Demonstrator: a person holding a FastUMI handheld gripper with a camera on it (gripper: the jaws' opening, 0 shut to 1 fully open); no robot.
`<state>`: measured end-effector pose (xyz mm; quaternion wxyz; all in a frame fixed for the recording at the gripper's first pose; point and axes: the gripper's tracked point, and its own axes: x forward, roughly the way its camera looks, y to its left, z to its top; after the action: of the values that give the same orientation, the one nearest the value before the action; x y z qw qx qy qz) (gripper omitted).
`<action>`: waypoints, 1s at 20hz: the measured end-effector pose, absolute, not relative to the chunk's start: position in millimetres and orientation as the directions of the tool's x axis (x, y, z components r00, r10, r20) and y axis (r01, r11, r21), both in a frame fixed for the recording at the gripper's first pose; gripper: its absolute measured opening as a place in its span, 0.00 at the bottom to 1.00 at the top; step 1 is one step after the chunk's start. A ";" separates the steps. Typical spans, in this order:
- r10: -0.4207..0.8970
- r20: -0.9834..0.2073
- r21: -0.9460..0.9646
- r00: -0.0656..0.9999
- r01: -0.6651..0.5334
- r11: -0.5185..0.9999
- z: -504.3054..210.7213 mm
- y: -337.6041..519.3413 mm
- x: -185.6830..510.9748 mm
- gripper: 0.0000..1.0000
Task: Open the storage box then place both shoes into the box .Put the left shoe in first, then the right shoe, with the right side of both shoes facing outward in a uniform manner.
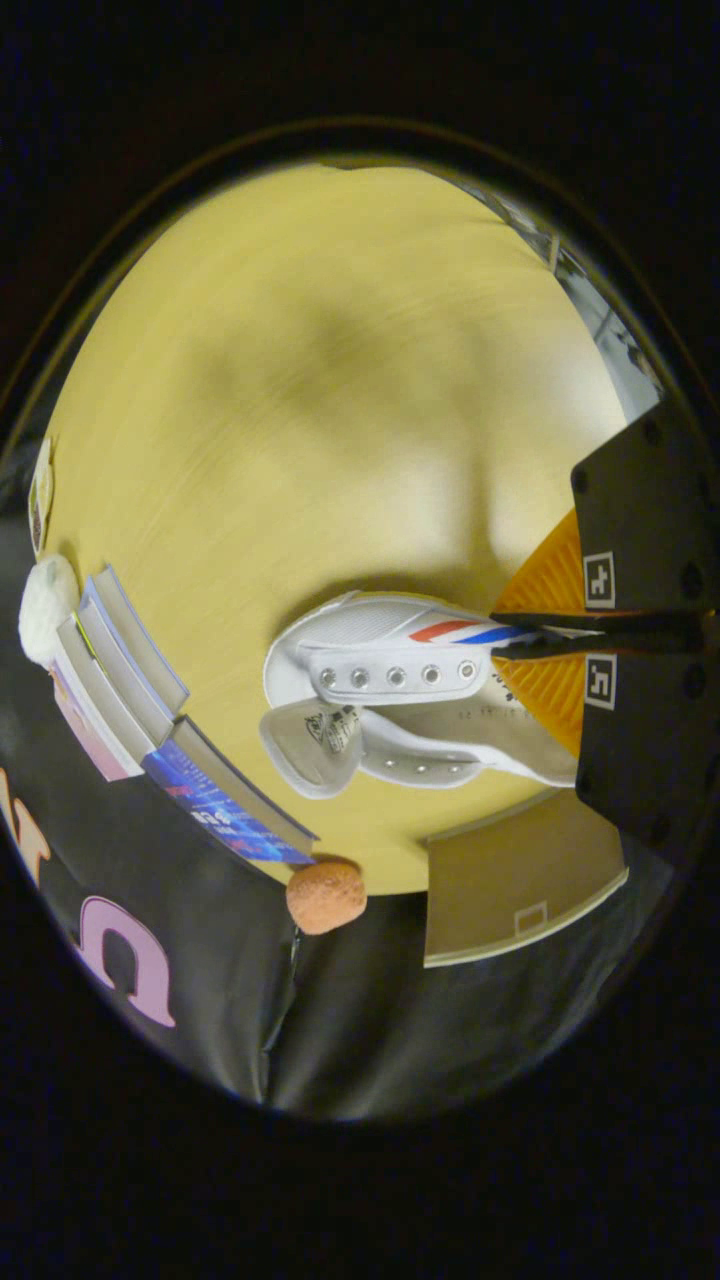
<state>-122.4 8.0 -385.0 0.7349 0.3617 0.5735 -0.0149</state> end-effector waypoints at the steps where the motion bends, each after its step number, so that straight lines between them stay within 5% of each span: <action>1: 0.425 -0.834 0.547 0.352 0.434 0.715 -376.5 19.7 -120.4 0.02; 14: 0.599 -0.668 0.706 0.442 0.124 0.697 -212.8 177.2 -89.8 0.02; 20: 0.563 -0.732 0.618 0.384 0.025 0.786 -207.7 250.8 -110.9 0.02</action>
<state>-110.9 250.8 -207.7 0.7839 0.2787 0.5277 0.1716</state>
